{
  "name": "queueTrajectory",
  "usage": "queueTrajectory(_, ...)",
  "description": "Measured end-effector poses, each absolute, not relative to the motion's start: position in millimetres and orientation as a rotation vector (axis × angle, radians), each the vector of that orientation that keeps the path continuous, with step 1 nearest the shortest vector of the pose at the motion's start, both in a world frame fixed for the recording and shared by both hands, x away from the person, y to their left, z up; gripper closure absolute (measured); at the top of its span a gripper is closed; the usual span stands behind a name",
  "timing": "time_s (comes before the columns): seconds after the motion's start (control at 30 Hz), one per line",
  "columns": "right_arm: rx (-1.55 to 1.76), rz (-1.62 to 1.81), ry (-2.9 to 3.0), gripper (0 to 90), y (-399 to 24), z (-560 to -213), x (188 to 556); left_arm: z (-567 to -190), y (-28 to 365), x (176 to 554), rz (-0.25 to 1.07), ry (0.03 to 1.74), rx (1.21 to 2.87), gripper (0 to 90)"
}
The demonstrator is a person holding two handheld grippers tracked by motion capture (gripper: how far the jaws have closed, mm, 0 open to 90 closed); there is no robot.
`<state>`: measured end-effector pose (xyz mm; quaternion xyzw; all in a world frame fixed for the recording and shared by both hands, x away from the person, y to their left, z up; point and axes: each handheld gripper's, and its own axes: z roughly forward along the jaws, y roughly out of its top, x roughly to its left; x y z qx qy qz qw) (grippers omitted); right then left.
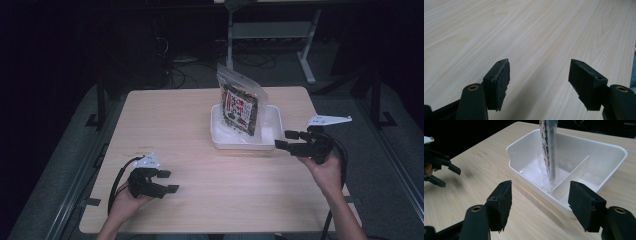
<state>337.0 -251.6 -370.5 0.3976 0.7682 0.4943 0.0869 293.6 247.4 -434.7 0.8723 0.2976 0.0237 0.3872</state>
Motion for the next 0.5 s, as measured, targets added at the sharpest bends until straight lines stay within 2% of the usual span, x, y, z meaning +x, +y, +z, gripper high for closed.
queueTrajectory(0.5,1.207,1.466,2.316,33.6,-257.4,-391.1,314.7,-435.6,245.5,293.0,0.073,0.754,2.23,32.6)
